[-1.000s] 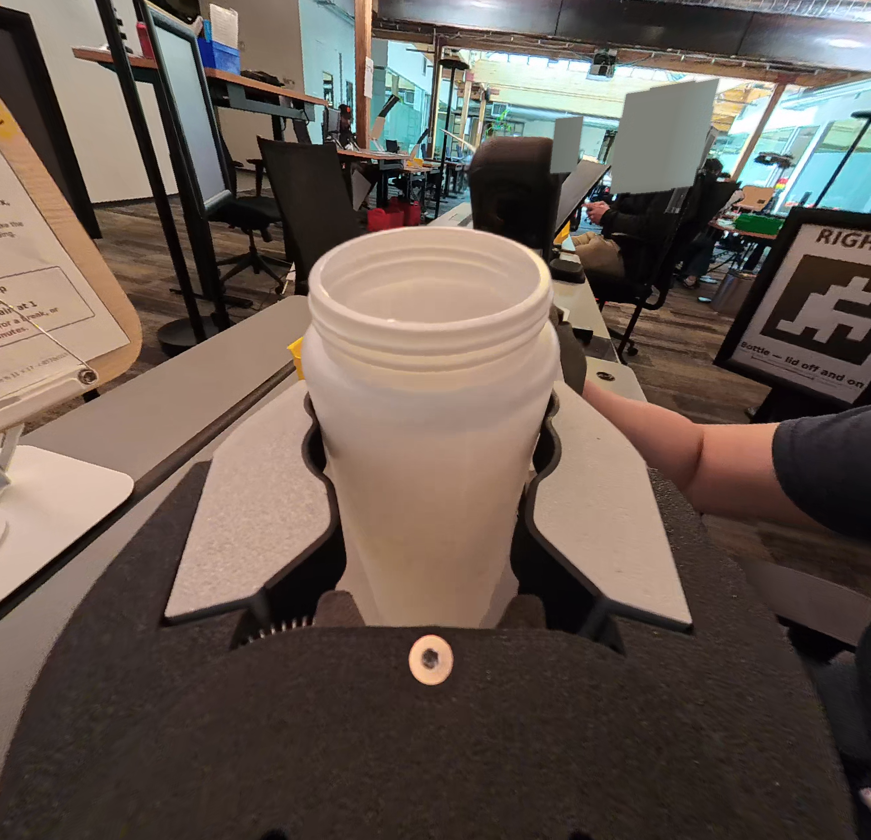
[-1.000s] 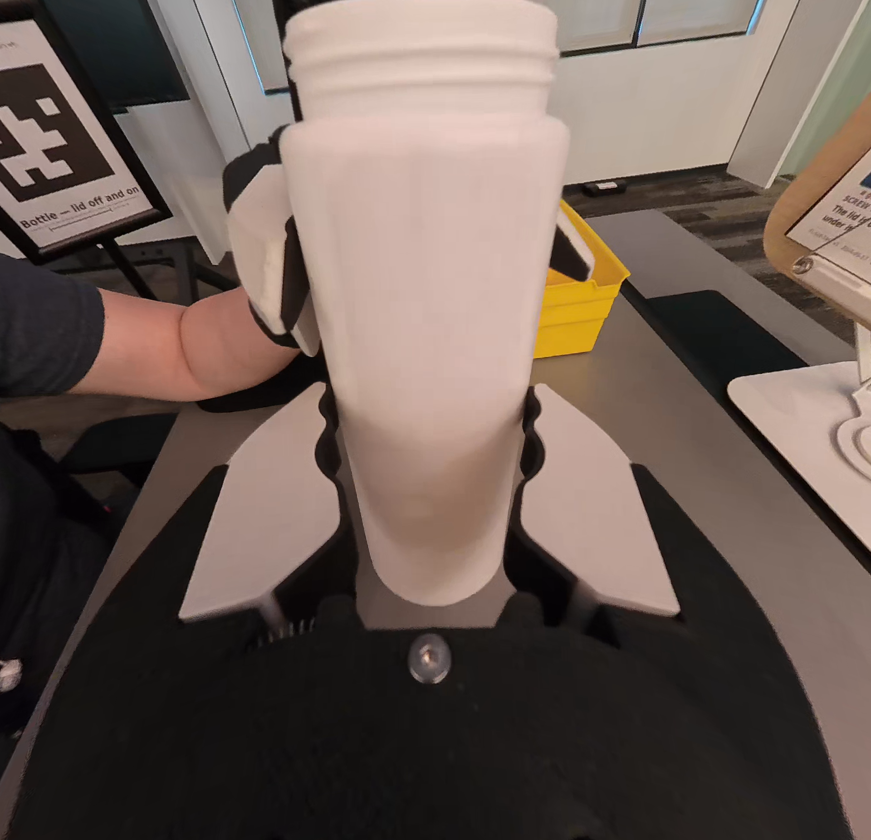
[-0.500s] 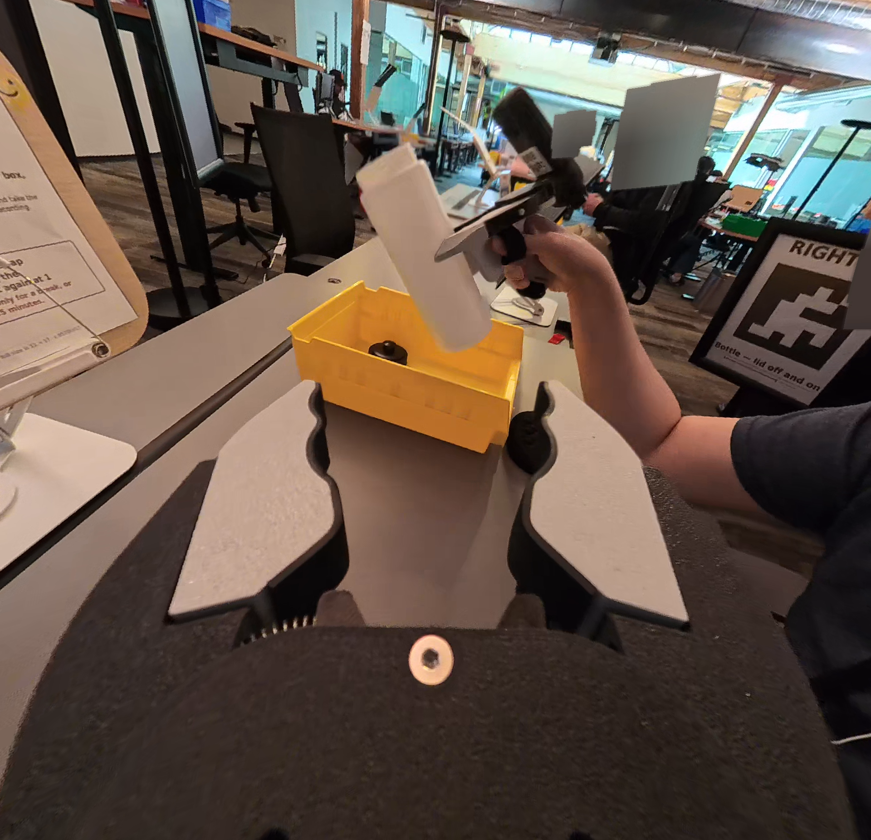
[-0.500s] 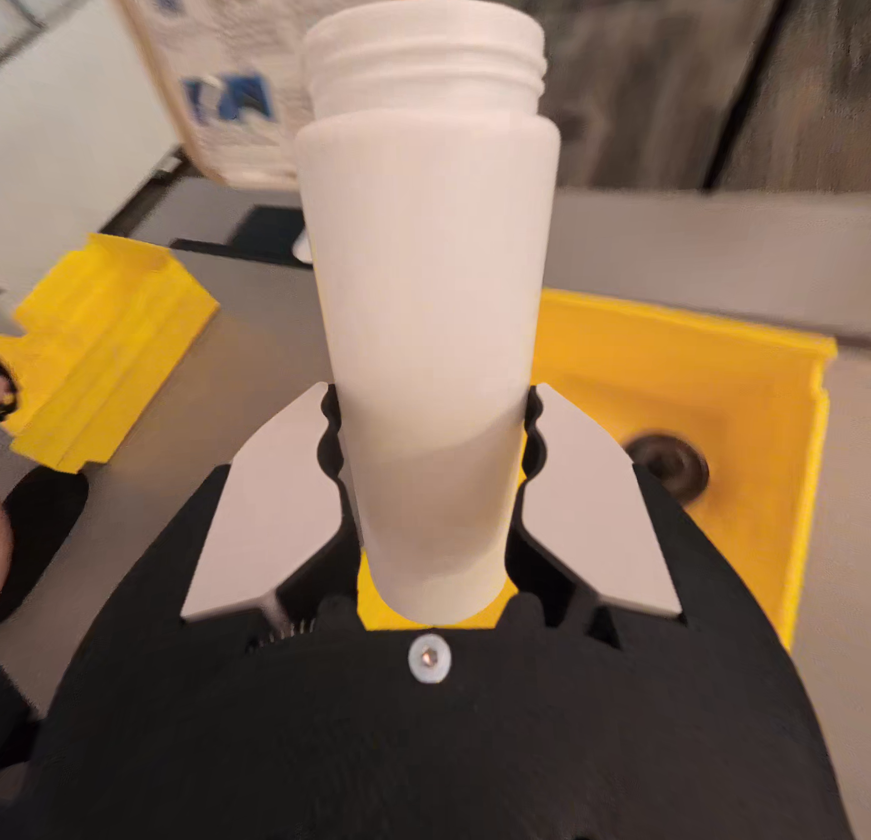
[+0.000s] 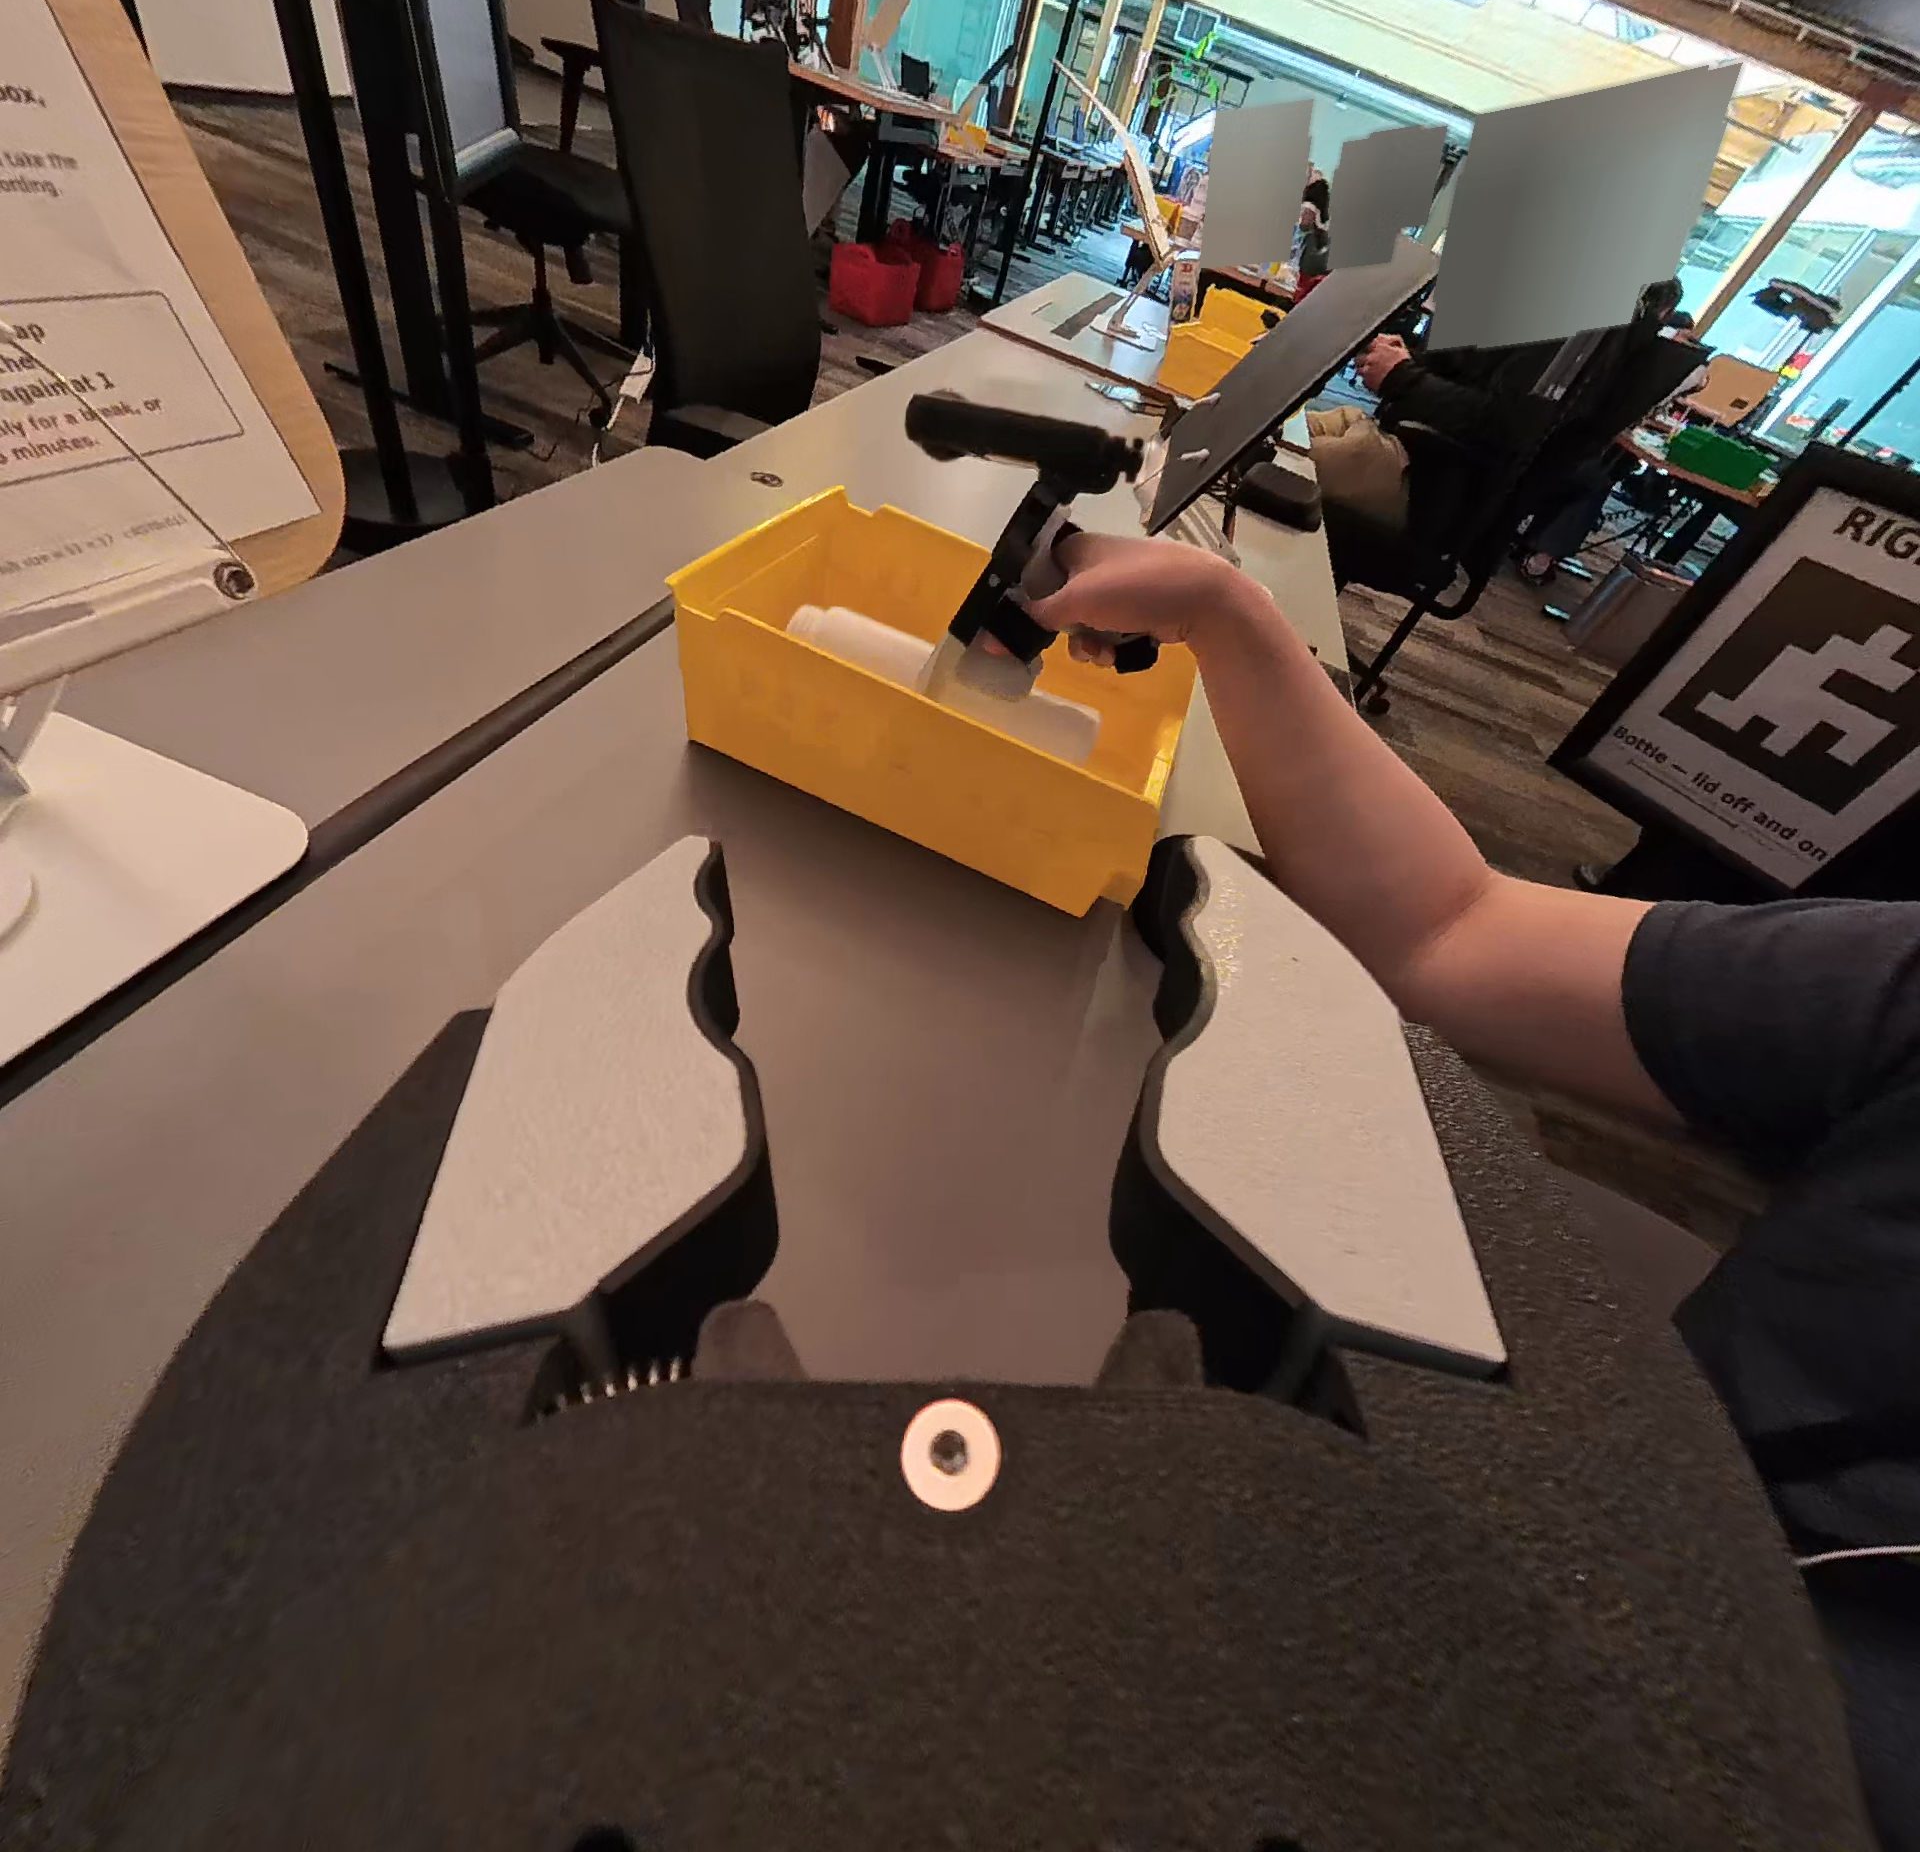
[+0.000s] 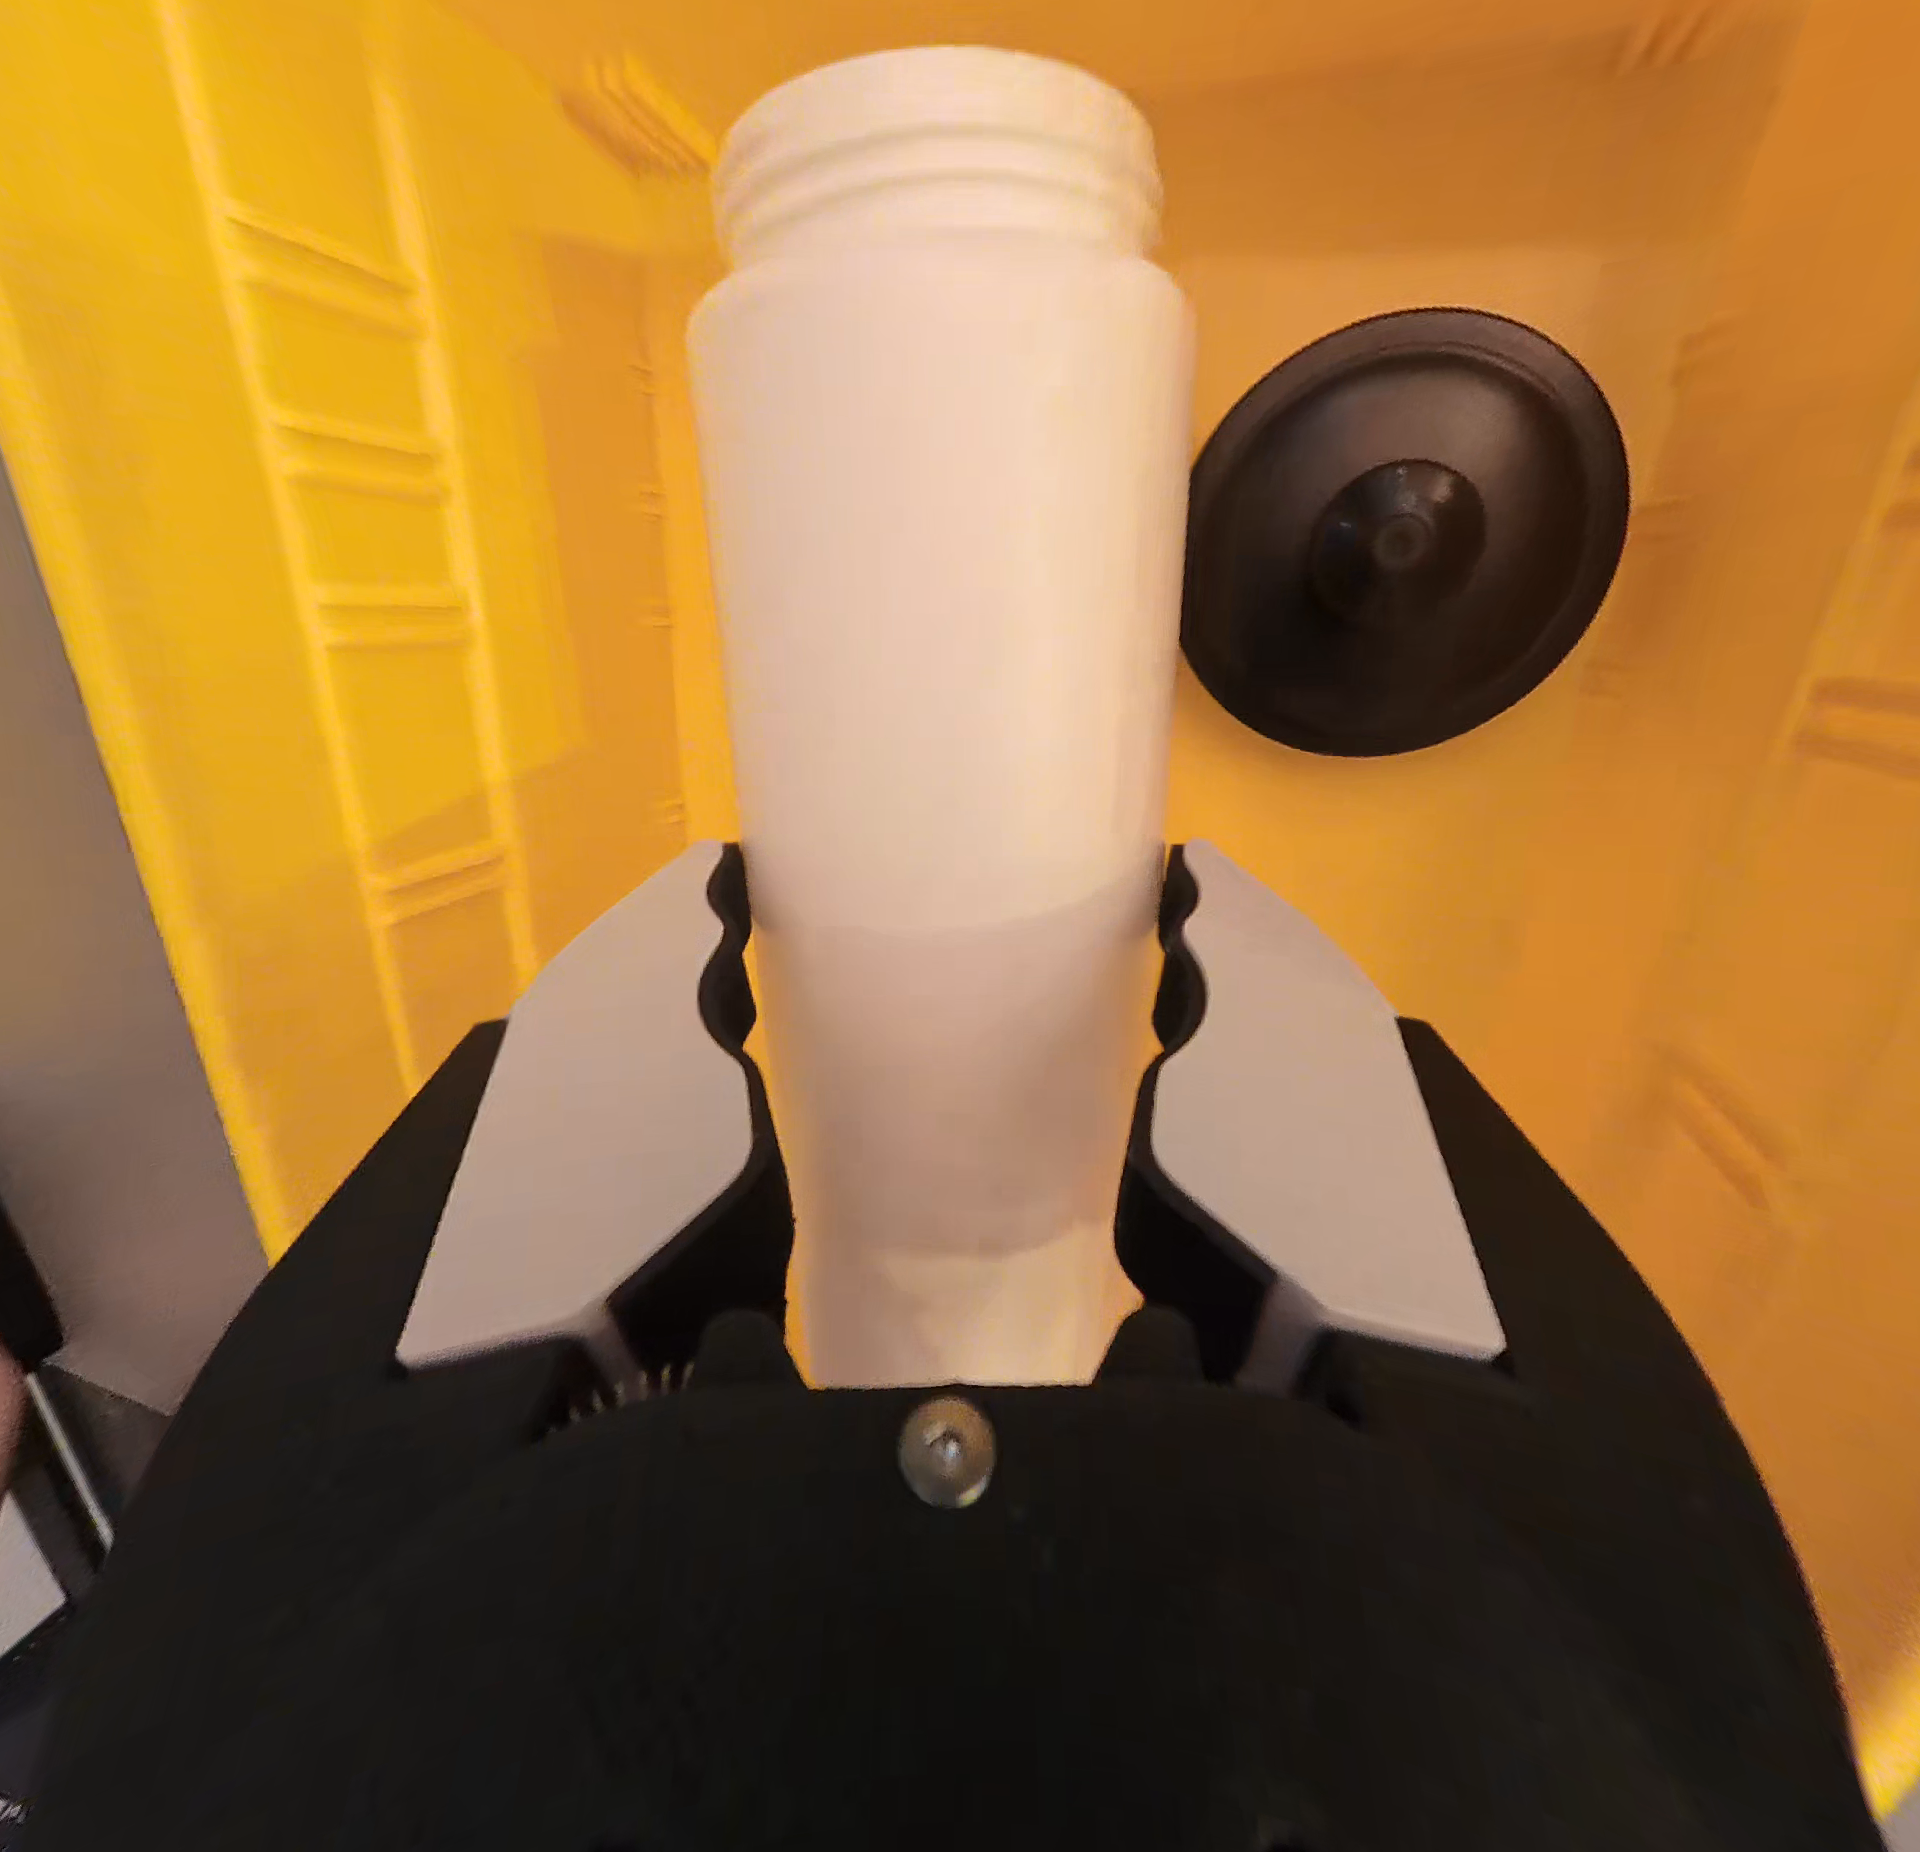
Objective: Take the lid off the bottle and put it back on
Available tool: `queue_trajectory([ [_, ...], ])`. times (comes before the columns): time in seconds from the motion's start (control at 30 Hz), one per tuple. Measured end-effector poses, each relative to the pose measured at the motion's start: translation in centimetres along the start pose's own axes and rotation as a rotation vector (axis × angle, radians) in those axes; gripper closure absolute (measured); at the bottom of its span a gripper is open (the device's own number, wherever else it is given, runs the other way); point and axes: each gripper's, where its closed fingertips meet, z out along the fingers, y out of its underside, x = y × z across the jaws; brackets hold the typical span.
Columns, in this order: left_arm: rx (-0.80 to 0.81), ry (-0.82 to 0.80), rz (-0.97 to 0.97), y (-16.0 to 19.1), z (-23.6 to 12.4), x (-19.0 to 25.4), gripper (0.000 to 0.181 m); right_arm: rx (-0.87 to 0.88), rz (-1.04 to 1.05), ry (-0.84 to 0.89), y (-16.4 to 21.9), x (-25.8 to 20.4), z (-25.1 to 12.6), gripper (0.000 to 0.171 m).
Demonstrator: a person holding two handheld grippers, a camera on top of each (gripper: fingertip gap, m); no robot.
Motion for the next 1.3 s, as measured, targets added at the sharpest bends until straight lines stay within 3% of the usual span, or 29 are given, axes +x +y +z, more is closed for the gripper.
queue_trajectory([
  [0.2,-0.01,-0.101,-0.003,-0.1,-1.0,-1.8,0.1,-0.006,-0.092,0.014,0.0,-1.1,-0.9,0.095],
  [0.3,-0.056,-0.325,0.039,-0.5,-4.4,-4.9,0.1,0.095,-0.182,0.021,-0.4,-2.0,-4.4,0.091],
  [0.37,-0.142,-0.578,0.057,0.1,-8.8,-8.3,0.097,0.224,-0.207,0.085,-1.0,-1.0,-7.7,0.091],
  [0.47,-0.179,-0.899,-0.109,1.6,-17.3,-12.8,0.104,0.363,-0.135,0.208,-1.1,3.4,-11.4,0.094],
  [0.57,-0.199,-1.18,-0.212,3.6,-25.7,-16.0,0.107,0.304,0.003,0.256,0.9,8.5,-11.2,0.095],
  [0.63,-0.303,-1.336,-0.301,6.5,-30.5,-17.0,0.104,0.201,0.051,0.274,2.7,10.9,-9.8,0.101],
  [0.73,-0.416,-1.344,-0.476,10.9,-33.1,-17.6,0.106,0.097,0.072,0.186,4.1,11.2,-7.5,0.112],
  [0.87,-0.55,-1.33,-0.607,15.0,-34.1,-18.3,0.111,0.045,0.042,0.09,4.1,9.0,-6.5,0.161],
  [1.07,-0.606,-1.328,-0.728,18.0,-34.8,-19.1,0.122,-0.028,-0.002,0.18,4.2,8.0,-6.0,0.164],
  [1.2,-0.649,-1.236,-0.824,19.9,-34.0,-18.6,0.146,-0.077,-0.071,0.177,3.9,5.6,-5.2,0.164],
  [1.23,-0.652,-1.201,-0.845,20.2,-33.5,-18.5,0.159,-0.089,-0.09,0.181,3.9,4.9,-4.9,0.164],
  [1.3,-0.674,-1.174,-0.869,20.6,-32.9,-18.5,0.16,-0.12,-0.122,0.168,3.9,3.3,-4.4,0.163],
])
